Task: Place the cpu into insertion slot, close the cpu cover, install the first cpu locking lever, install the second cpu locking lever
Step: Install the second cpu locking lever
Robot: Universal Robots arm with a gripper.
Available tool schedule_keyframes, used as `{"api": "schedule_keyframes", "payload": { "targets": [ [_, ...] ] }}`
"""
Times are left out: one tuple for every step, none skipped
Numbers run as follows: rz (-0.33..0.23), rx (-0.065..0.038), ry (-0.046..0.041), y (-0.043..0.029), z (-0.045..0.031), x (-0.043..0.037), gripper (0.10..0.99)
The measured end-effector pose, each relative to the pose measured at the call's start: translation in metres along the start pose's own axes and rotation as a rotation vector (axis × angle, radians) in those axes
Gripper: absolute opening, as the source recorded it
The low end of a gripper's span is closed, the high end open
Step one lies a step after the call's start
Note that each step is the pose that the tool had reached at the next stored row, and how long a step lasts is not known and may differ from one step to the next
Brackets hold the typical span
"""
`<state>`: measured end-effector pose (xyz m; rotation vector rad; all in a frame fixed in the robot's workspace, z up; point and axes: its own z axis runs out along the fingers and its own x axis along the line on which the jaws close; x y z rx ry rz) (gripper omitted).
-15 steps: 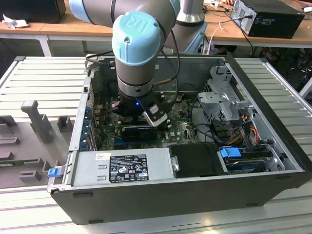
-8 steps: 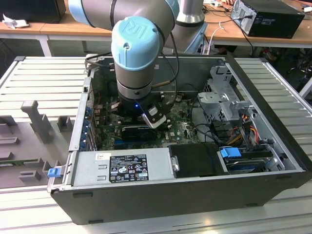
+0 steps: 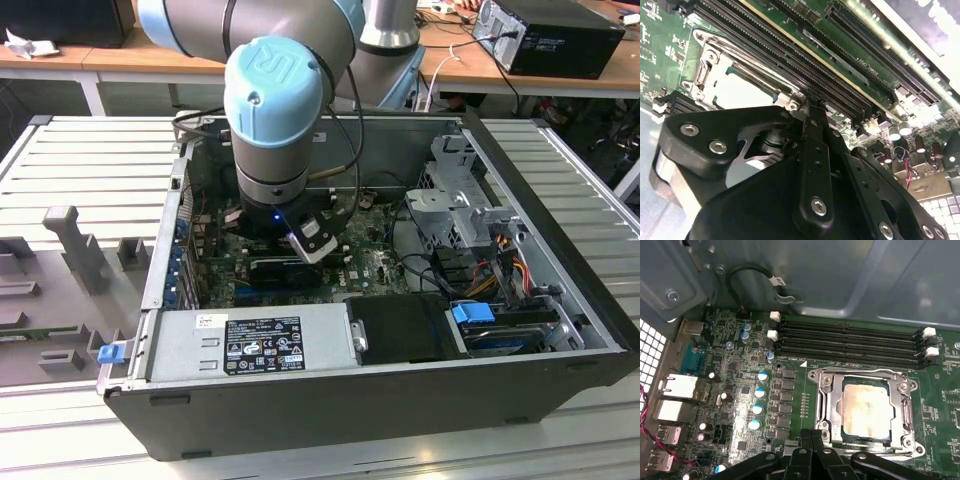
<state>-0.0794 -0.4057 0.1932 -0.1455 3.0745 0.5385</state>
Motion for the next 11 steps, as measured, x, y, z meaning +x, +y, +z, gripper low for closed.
{"api": "schedule_keyframes", "payload": {
  "targets": [
    [0.0, 0.0, 0.0002, 0.0, -0.0004, 0.0002, 0.106],
    [0.0, 0.0, 0.0001, 0.0005, -0.0015, 0.0002, 0.106],
    [0.0, 0.0, -0.0001, 0.0019, -0.0048, 0.0001, 0.106],
    [0.0, 0.0, -0.0001, 0.0035, -0.0084, -0.0001, 0.106],
    [0.0, 0.0, 0.0, 0.0062, -0.0159, -0.0003, 0.106],
    [0.0, 0.0, -0.0001, 0.0086, -0.0227, -0.0005, 0.106],
    [0.0, 0.0, -0.0001, 0.0104, -0.0276, -0.0007, 0.106],
    [0.0, 0.0, 0.0, 0.0116, -0.0309, -0.0008, 0.106],
    [0.0, 0.0, 0.0, 0.0126, -0.0338, -0.0009, 0.106],
    [0.0, 0.0, 0.0, 0.0128, -0.0341, -0.0009, 0.106],
    [0.0, 0.0, -0.0001, 0.0128, -0.0341, -0.0009, 0.106]
  ]
}}
